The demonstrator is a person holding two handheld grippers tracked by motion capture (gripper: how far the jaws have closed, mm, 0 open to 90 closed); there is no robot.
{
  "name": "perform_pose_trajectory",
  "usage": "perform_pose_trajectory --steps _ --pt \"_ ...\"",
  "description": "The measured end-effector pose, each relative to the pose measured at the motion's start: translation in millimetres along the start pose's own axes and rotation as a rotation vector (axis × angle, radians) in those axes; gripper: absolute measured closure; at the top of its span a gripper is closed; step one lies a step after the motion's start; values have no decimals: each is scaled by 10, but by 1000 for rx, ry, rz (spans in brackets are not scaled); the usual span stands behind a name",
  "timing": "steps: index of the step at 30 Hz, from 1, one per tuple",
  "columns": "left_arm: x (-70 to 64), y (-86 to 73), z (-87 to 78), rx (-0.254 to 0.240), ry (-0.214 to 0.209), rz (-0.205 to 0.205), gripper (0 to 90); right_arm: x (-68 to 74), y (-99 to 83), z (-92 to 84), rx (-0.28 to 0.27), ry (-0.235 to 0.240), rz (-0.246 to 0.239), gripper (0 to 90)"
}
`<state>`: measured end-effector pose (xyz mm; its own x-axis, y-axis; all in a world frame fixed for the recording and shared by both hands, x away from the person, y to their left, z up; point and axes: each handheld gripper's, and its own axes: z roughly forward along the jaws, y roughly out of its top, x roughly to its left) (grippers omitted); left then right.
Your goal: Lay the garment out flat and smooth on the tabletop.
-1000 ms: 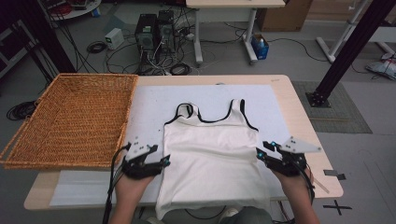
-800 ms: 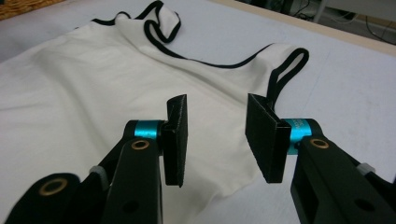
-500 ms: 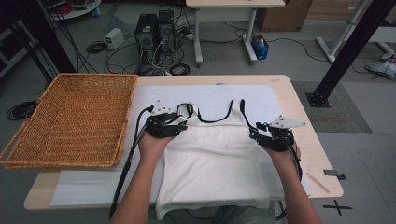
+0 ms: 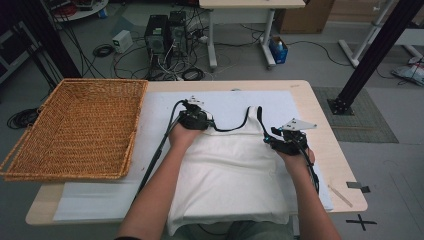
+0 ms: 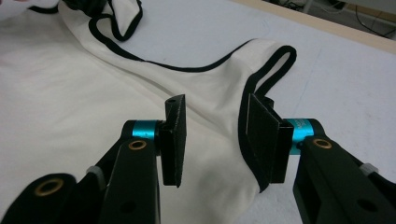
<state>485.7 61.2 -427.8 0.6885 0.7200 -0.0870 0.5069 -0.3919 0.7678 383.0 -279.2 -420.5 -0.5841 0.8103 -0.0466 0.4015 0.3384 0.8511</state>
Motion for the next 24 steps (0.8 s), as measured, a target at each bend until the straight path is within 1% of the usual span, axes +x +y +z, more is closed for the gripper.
perform_pose_trajectory --steps 1,2,3,4,5,6,7,8,9,10,12,14,15,16,17,19,20,21,22,23,24 --pt "7 13 52 24 9 10 605 -4 -1 7 3 -4 -6 588" --pt "25 20 128 35 5 19 698 -6 -1 10 5 -5 -5 589" --pt "44 27 162 39 6 12 769 -11 2 18 11 -8 -8 593" --pt "65 39 171 26 -2 -1 837 -15 6 27 14 -15 -13 595" --pt "95 58 156 11 -15 -10 869 -20 13 38 15 -20 -17 601" --pt "119 85 127 -8 -19 -14 877 -30 24 55 14 -22 -24 614" --pt "146 117 77 -22 -23 -14 881 -45 36 75 12 -24 -33 622" --pt "184 152 18 -42 -27 -13 882 -64 50 98 12 -29 -30 623" --pt "230 186 -50 -67 -36 -24 882 -94 82 133 35 -25 -20 623" --pt "284 220 -119 -92 -50 -44 882 -114 113 166 37 -27 -23 623" --pt "397 296 -246 -125 -52 -62 882 -143 201 229 42 -24 -23 623" --pt "516 370 -342 -156 -34 -68 882 -151 309 287 49 -23 -29 624" --pt "576 407 -374 -162 -16 -65 880 -150 364 305 46 -19 -32 624" --pt "631 437 -386 -167 -2 -70 873 -146 417 325 43 -18 -34 623" --pt "687 456 -394 -160 11 -76 854 -142 468 340 46 -19 -42 623" --pt "750 448 -395 -156 13 -94 828 -130 545 363 52 -25 -54 623" --pt "752 431 -382 -145 1 -106 819 -133 568 375 59 -26 -57 623" --pt "743 413 -357 -125 -14 -102 797 -137 579 386 63 -27 -56 623" --pt "719 395 -323 -102 -23 -97 762 -142 578 397 65 -29 -55 622" --pt "687 375 -287 -79 -28 -90 706 -147 571 405 73 -29 -54 622" --pt "653 347 -244 -63 -39 -79 680 -147 560 412 83 -28 -45 617"
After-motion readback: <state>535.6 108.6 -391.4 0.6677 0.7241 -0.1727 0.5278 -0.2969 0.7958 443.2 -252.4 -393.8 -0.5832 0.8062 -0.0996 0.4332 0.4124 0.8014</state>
